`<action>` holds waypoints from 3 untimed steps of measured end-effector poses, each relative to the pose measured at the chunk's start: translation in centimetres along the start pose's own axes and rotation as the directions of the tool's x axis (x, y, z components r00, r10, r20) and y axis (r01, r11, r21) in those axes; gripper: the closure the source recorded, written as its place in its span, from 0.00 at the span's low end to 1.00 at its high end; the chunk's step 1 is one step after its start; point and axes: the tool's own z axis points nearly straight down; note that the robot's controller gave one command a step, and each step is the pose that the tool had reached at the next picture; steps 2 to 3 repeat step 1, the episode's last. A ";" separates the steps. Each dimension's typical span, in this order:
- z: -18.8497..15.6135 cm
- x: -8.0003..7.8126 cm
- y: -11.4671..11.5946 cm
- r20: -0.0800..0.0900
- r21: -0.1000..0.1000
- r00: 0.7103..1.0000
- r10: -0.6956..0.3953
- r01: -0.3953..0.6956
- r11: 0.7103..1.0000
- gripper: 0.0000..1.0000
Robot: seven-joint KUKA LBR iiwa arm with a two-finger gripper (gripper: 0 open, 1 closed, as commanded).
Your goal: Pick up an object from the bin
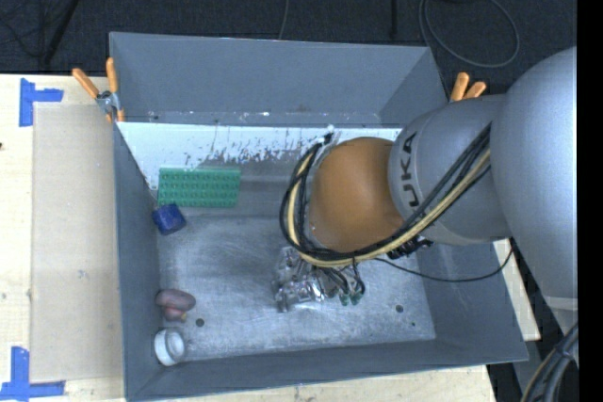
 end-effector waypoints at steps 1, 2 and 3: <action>-13.4 2.3 -2.5 0.007 0.004 0.979 -0.205 0.205 0.979 1.00; -13.4 2.3 -2.5 0.007 0.004 0.979 -0.205 0.205 0.979 1.00; -13.4 2.3 -2.5 0.007 0.004 0.979 -0.205 0.205 0.979 1.00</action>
Offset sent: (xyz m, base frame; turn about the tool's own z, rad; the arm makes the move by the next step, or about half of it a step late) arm -0.0190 -0.0291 0.1310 -0.2080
